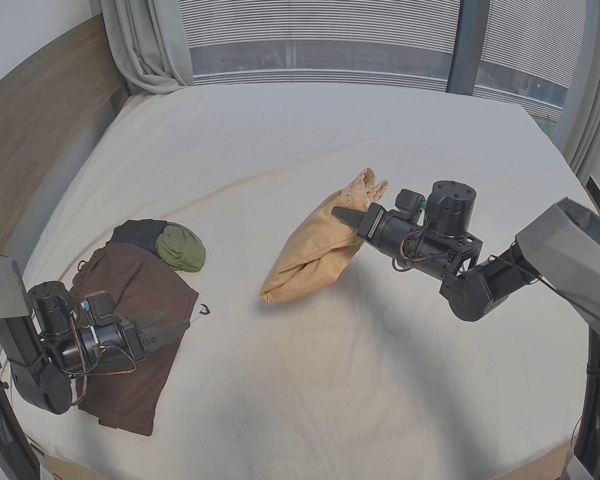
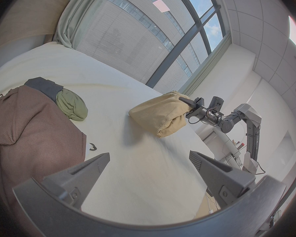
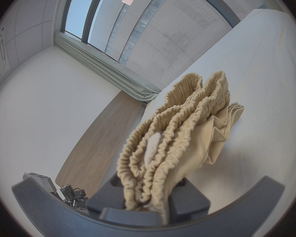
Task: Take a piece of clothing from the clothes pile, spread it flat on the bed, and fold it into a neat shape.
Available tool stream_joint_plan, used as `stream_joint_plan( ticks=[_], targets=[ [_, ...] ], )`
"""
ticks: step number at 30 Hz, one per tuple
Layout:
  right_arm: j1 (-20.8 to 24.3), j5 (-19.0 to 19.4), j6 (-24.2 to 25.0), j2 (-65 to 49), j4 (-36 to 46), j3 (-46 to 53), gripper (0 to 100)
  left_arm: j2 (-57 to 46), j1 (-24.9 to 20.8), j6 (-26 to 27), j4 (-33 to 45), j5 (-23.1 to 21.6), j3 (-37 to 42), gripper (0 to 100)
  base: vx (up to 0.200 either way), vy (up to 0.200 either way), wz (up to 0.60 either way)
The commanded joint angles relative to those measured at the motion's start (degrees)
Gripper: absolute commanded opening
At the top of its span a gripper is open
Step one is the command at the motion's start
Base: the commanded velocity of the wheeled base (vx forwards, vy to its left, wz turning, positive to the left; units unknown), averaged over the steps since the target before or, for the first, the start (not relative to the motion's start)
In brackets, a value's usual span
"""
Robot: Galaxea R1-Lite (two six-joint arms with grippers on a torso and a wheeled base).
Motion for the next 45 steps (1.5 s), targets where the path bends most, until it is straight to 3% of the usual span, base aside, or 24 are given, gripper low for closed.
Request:
stream_joint_plan(
  ticks=[1, 18, 35, 45],
  targets=[
    [-0.3, 0.0, 0.0, 3.2, 0.1, -1.6, 0, 0.2, 0.0, 0.0, 0.0, 0.0, 0.1, 100, 0.0, 0.0, 0.0],
    [-0.6, 0.0, 0.2, 3.5, 7.6, -13.5, 0, 0.2, 0.0, 0.0, -0.1, 0.0, 0.1, 100, 0.0, 0.0, 0.0],
    [-2.6, 0.0, 0.3, 19.4, 19.7, -41.5, 0, 0.6, -0.1, 0.0, 0.0, -0.1, 0.5, 100, 0.0, 0.0, 0.0],
    [-5.3, -0.1, 0.2, 23.1, 20.8, -37.4, 0, 0.6, 0.0, -0.2, -0.1, -0.2, 0.3, 100, 0.0, 0.0, 0.0]
  ],
)
